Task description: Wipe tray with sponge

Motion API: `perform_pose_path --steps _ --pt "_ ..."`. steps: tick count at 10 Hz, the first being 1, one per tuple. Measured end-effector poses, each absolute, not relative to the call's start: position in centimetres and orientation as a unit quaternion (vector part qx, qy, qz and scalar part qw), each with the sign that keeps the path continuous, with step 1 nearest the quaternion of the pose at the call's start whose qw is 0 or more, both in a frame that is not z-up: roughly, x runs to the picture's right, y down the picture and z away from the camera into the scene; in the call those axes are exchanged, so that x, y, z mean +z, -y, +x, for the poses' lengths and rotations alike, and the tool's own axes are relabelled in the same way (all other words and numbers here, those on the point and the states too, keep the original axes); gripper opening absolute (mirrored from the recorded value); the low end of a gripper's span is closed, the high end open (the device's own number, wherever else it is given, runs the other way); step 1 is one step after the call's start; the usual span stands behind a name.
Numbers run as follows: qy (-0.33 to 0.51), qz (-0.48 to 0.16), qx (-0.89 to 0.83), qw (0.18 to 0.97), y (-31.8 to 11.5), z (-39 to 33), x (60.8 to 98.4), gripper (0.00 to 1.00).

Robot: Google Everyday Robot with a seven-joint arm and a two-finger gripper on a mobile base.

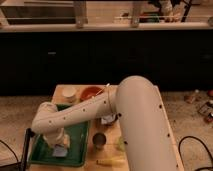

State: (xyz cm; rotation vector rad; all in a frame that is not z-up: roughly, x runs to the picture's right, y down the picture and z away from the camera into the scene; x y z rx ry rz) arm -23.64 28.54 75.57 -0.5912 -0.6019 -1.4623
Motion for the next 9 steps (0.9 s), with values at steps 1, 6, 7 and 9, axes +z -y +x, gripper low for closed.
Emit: perform_pose_path --steps 1,6,7,9 --pt "0.258 -0.265 -0.638 0.675 -28.0 -22.0 75.7 0.05" --pt "0.22 -0.261 -0.618 0.708 -23.9 -20.9 77.3 0.05" --pt "0.213 -0.257 -0.618 0.712 -23.2 -21.1 77.9 0.05" --pt "0.204 -0.251 -0.619 0.716 -21.9 -22.5 79.4 0.05"
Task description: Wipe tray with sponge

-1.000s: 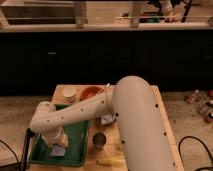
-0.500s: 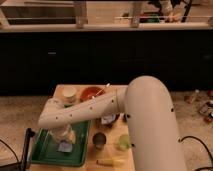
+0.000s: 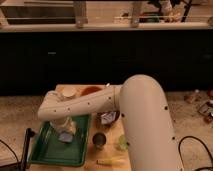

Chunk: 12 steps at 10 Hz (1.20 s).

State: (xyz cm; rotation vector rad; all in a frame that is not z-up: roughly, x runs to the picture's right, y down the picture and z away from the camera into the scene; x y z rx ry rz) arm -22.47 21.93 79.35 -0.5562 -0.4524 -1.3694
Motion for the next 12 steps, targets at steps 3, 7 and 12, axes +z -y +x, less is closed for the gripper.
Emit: perform_pose_path --steps 3,7,12 --pt "0.22 -0.247 -0.641 0.692 -22.6 -26.5 80.4 0.05" --pt "0.268 -0.247 -0.666 0.651 -26.4 -28.0 78.4 0.05" --pt "0.286 -0.27 -0.649 0.651 -29.1 -23.4 76.5 0.05"
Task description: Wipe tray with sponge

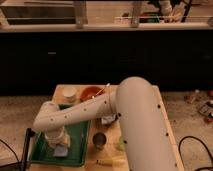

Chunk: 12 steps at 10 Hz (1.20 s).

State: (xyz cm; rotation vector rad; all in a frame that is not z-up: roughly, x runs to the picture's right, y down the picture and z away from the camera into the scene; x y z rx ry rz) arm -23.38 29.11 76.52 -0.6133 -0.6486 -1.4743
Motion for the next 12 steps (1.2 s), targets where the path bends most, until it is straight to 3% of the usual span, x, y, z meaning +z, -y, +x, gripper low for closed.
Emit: perform_pose_path --steps 7,12 --pt "0.245 -0.282 -0.598 0.709 -23.4 -19.0 79.6 0.05" --pt "0.249 -0.279 -0.627 0.683 -22.3 -24.2 81.1 0.05"
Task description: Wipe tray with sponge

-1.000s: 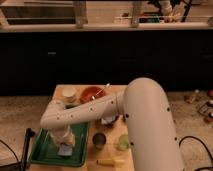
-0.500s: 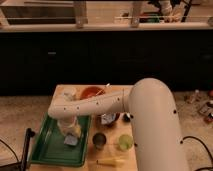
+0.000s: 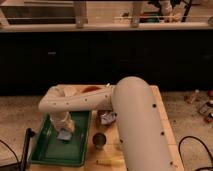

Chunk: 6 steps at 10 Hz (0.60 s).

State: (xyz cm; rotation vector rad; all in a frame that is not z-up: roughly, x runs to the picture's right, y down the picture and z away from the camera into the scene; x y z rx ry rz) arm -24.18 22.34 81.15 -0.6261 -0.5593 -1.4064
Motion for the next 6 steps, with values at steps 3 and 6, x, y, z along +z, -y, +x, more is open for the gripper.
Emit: perform_pose_path --steps 3,6 --pt "0.264 -0.281 -0.654 0.65 -24.1 -25.6 80.7 0.05" --pt "0.277 -0.289 -0.671 0.625 -26.8 -24.9 79.1 0.05"
